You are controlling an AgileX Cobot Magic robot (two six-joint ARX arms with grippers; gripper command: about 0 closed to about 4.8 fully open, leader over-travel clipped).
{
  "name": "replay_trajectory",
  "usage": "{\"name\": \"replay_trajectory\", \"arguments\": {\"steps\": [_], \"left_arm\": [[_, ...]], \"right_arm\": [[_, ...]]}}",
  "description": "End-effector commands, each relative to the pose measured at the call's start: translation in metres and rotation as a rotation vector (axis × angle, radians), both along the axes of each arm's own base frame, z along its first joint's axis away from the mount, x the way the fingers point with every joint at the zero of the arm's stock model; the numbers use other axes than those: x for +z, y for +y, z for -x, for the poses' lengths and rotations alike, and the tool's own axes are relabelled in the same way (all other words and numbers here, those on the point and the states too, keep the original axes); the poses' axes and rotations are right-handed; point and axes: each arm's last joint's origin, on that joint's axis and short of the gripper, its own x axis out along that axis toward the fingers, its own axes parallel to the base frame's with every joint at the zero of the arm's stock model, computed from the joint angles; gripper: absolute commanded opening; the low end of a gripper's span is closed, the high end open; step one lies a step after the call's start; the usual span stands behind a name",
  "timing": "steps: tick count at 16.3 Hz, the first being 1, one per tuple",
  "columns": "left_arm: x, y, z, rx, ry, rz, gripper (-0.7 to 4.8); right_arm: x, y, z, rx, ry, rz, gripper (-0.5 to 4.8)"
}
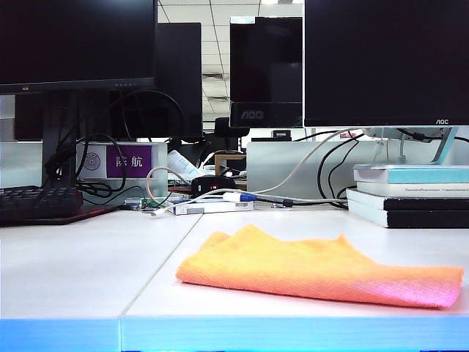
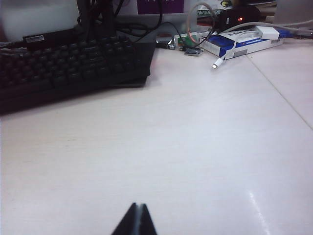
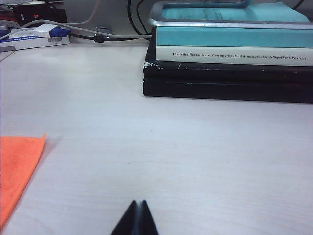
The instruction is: Wipe the table from back to front using the rag.
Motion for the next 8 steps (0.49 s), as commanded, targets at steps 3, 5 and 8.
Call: {"name": "replay_trajectory", "arguments": {"steps": [3,5,8], "left_arm": [[0.018,0.001,0.002,0.042,-0.09,0.057,-0.05],[0.038,0.001,0.006,0.045,-0.151,0.062,-0.06],[0.071,0.002,0.013,0.046,-0.221,0.099,-0.06]], "right_arm": [[0.022,-0.001,0.0,-0.056,-0.151,-0.13,-0.01],[0.042,-0.003,0.005,-0.098,-0.207,-0.161,-0.01],[0.075,-0.005,0.012,-0.148,-0.273,-0.23,-0.02]]}}
